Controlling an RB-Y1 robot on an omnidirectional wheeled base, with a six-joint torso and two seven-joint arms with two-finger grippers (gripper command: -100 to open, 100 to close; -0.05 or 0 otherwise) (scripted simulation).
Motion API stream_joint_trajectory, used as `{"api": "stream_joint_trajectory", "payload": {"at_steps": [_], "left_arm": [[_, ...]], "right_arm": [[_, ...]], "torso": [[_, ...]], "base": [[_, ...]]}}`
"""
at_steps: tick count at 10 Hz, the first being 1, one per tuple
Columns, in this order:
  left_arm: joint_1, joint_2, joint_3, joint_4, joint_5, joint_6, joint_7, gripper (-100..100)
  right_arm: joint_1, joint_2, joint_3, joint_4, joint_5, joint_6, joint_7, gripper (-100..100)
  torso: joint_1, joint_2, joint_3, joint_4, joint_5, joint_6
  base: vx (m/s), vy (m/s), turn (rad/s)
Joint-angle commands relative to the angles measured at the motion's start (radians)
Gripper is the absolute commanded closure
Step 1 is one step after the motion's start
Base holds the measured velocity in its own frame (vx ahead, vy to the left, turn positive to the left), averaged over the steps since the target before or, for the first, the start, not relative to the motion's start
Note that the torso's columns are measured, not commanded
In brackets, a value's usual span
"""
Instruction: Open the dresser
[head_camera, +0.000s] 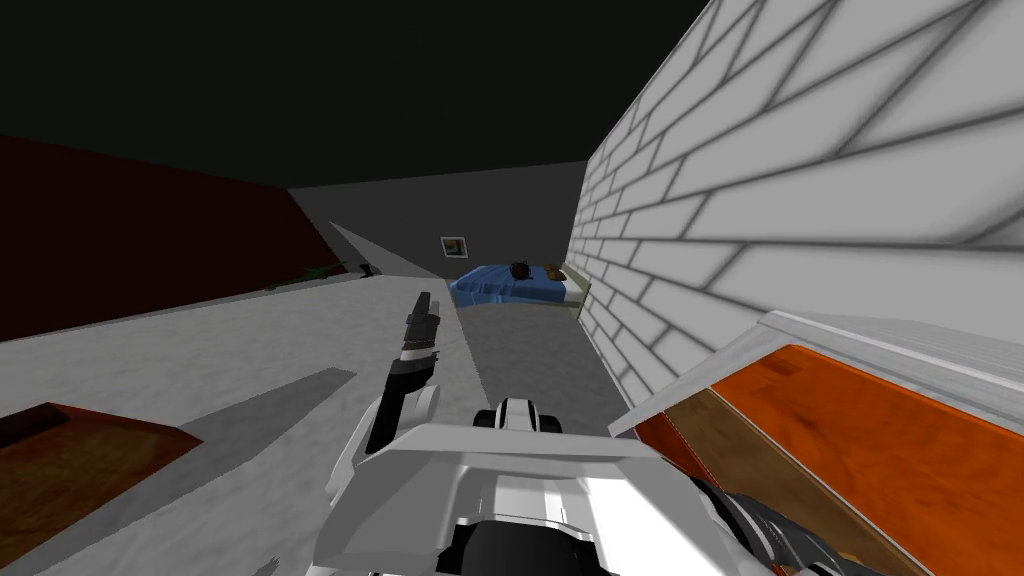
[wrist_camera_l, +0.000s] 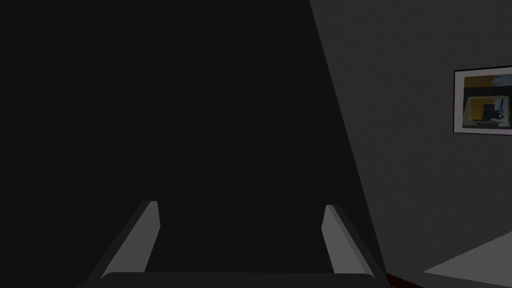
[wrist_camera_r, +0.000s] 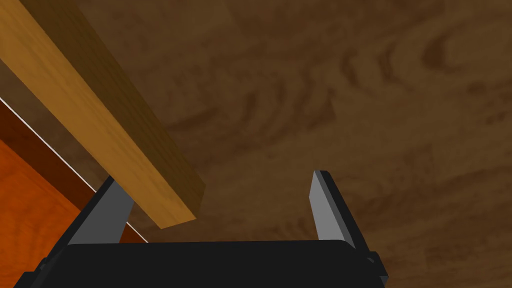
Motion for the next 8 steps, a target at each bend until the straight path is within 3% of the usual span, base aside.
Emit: {"api": "stream_joint_trajectory", "payload": {"at_steps": [1,3,4,5,8], "left_arm": [[-0.001,0.000,0.000,0.000,0.000,0.000,0.000,0],[0.000,0.000,0.000,0.000,0.000,0.000,0.000,0],[0.000,0.000,0.000,0.000,0.000,0.000,0.000,0],[0.000,0.000,0.000,0.000,0.000,0.000,0.000,0],[0.000,0.000,0.000,0.000,0.000,0.000,0.000,0]], "right_arm": [[-0.034,-0.020,-0.007,0.028,-0.081,0.025,0.028,-100],[-0.034,-0.020,-0.007,0.044,-0.086,0.025,0.028,-100],[-0.078,-0.026,-0.009,0.074,-0.132,0.040,0.044,-100],[-0.078,-0.026,-0.009,0.090,-0.161,0.040,0.044,-100],[-0.078,-0.026,-0.009,0.093,-0.165,0.040,0.044,-100]], "torso": [[0.006,0.006,0.003,0.003,0.000,-0.008],[0.010,0.002,0.002,0.002,-0.002,-0.006],[0.009,-0.001,0.000,0.000,-0.002,-0.003],[0.011,0.005,0.003,0.003,-0.002,-0.008],[0.010,-0.003,-0.001,0.001,-0.003,-0.009]], "base": [[-0.165,0.033,0.356],[-0.059,-0.004,0.025],[-0.138,0.026,0.336],[-0.169,0.040,0.341],[-0.031,0.012,0.016]]}}
